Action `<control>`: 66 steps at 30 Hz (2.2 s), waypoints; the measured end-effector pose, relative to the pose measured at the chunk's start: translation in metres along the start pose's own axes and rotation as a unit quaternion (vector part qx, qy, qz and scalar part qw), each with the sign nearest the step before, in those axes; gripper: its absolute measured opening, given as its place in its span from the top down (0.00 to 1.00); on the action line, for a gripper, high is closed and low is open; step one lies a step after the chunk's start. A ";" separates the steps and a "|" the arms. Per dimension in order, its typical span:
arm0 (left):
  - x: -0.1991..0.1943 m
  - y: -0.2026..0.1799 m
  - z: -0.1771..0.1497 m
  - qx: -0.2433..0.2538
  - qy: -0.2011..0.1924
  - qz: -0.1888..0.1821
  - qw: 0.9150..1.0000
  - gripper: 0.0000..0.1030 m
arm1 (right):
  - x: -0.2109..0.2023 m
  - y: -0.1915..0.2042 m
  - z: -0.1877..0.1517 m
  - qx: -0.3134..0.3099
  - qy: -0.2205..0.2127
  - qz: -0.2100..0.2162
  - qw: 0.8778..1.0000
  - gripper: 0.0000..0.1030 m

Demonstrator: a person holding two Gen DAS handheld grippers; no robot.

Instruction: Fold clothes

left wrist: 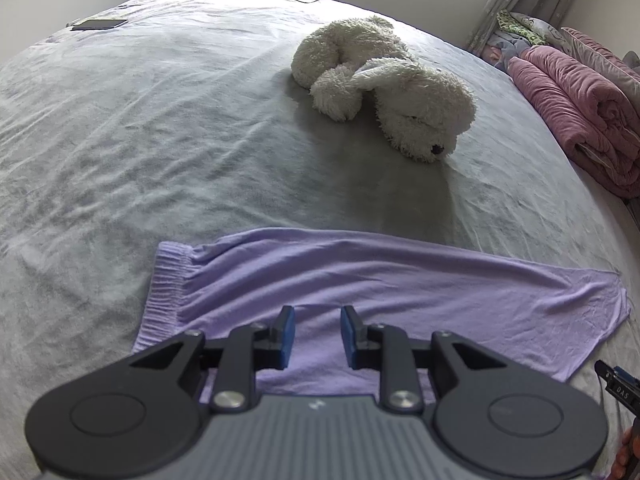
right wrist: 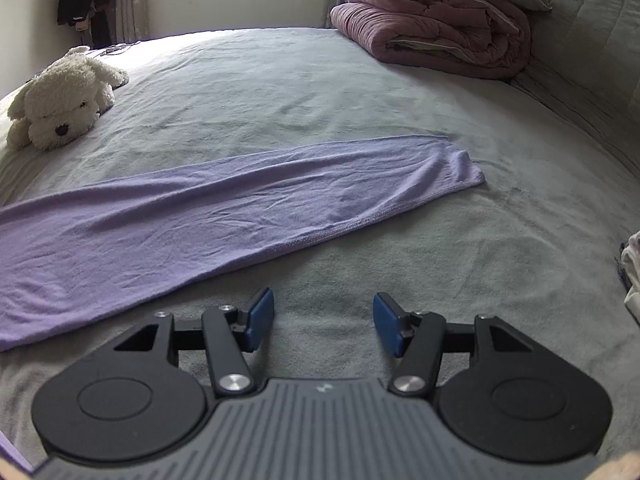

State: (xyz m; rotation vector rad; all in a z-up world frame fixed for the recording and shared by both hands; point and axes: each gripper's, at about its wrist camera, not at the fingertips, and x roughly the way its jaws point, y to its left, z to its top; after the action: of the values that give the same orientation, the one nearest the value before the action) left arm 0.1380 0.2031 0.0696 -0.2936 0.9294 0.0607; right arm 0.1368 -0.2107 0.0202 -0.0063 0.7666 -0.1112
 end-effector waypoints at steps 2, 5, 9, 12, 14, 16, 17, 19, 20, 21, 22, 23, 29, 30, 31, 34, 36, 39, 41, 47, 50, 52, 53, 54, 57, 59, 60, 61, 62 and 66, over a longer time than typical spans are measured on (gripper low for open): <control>-0.001 -0.004 -0.002 0.008 0.000 -0.002 1.000 0.76 | 0.000 -0.002 0.006 0.007 -0.007 0.008 1.000 0.43; -0.001 -0.008 -0.003 0.017 -0.002 -0.001 1.000 0.76 | 0.000 0.005 0.017 -0.010 -0.028 0.007 1.000 0.43; 0.000 -0.008 -0.003 0.017 -0.001 0.002 1.000 0.76 | 0.004 0.023 0.042 -0.068 -0.050 -0.004 0.996 0.43; 0.000 -0.008 -0.002 0.019 -0.001 0.004 1.000 0.76 | 0.013 0.033 0.069 -0.095 -0.049 -0.002 0.994 0.43; 0.000 -0.009 -0.002 0.022 -0.002 0.004 1.000 0.75 | 0.025 0.042 0.085 -0.134 -0.037 -0.001 0.990 0.43; -0.001 -0.010 -0.002 0.027 -0.003 0.003 1.000 0.75 | 0.038 0.049 0.098 -0.171 -0.022 0.006 0.985 0.43; -0.001 -0.011 -0.002 0.030 -0.003 0.004 1.000 0.75 | 0.045 0.052 0.103 -0.188 -0.012 0.014 0.982 0.43; 0.000 -0.011 -0.001 0.033 -0.003 0.006 0.999 0.75 | 0.061 0.055 0.109 -0.204 0.015 0.031 0.978 0.42; 0.001 -0.011 0.000 0.033 -0.002 0.007 0.999 0.75 | 0.070 0.054 0.109 -0.200 0.033 0.042 0.978 0.40; 0.002 -0.011 0.000 0.034 -0.002 0.008 0.999 0.75 | 0.078 0.054 0.110 -0.196 0.051 0.052 0.978 0.40; 0.003 -0.011 0.000 0.036 -0.001 0.009 0.999 0.75 | 0.087 0.053 0.110 -0.192 0.069 0.063 0.977 0.40; 0.005 -0.012 0.000 0.038 0.001 0.010 0.999 0.75 | 0.092 0.050 0.109 -0.174 0.069 0.070 0.980 0.40; 0.005 -0.016 -0.002 0.053 0.000 0.015 0.998 0.75 | 0.097 0.047 0.102 -0.133 0.034 0.100 0.986 0.96; 0.005 -0.018 -0.003 0.057 -0.001 0.014 0.998 0.75 | 0.096 0.049 0.103 -0.139 0.032 0.098 0.985 0.98; 0.005 -0.020 -0.004 0.061 -0.002 0.013 0.998 0.75 | 0.096 0.051 0.103 -0.146 0.030 0.096 0.984 0.98; 0.007 -0.025 -0.006 0.072 0.000 0.014 0.997 0.75 | 0.094 0.056 0.102 -0.163 0.016 0.086 0.983 0.98; 0.007 -0.026 -0.007 0.076 0.001 0.014 0.997 0.75 | 0.092 0.058 0.100 -0.163 0.003 0.080 0.983 0.98; 0.008 -0.028 -0.008 0.079 0.001 0.014 0.997 0.75 | 0.091 0.060 0.102 -0.157 -0.023 0.065 0.985 0.99; 0.008 -0.027 -0.008 0.078 0.000 0.015 0.997 0.75 | 0.094 0.063 0.102 -0.158 -0.021 0.065 0.985 0.99; 0.006 -0.025 -0.008 0.076 0.000 0.017 0.997 0.75 | 0.098 0.067 0.094 -0.177 -0.024 0.043 0.983 0.87; 0.005 -0.025 -0.008 0.075 -0.001 0.014 0.997 0.74 | 0.087 0.051 0.098 -0.156 -0.046 0.045 0.986 0.56; 0.004 -0.024 -0.007 0.073 -0.002 0.012 0.997 0.74 | 0.074 0.028 0.100 -0.107 -0.074 0.064 0.989 0.56; 0.004 -0.024 -0.007 0.072 -0.002 0.011 0.997 0.74 | 0.070 0.016 0.098 -0.088 -0.079 0.065 0.991 0.56; 0.004 -0.023 -0.007 0.071 -0.002 0.010 0.997 0.74 | 0.067 0.005 0.096 -0.071 -0.083 0.064 0.992 0.56; 0.003 -0.024 -0.007 0.070 -0.002 0.007 0.997 0.74 | 0.069 -0.025 0.085 -0.045 -0.062 0.039 0.996 0.56; 0.003 -0.026 -0.008 0.073 -0.002 0.006 0.997 0.73 | 0.079 -0.044 0.071 -0.031 -0.030 0.012 0.999 0.56; 0.003 -0.027 -0.008 0.075 -0.002 0.006 0.997 0.73 | 0.077 -0.053 0.066 -0.026 -0.036 0.010 0.999 0.55; 0.004 -0.028 -0.009 0.076 -0.001 0.007 0.997 0.73 | 0.074 -0.065 0.062 -0.014 -0.040 0.011 0.999 0.52; 0.004 -0.029 -0.009 0.078 0.000 0.007 0.997 0.73 | 0.073 -0.076 0.061 0.001 -0.040 0.013 0.999 0.53; 0.006 -0.031 -0.010 0.081 0.002 0.009 0.997 0.73 | 0.072 -0.106 0.060 0.023 -0.030 -0.026 0.999 0.44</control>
State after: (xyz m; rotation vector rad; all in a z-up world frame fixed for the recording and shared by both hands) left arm 0.1390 0.1707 0.0665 -0.1359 0.9344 0.0016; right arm 0.2195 -0.3256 0.0185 0.0137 0.7048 -0.1775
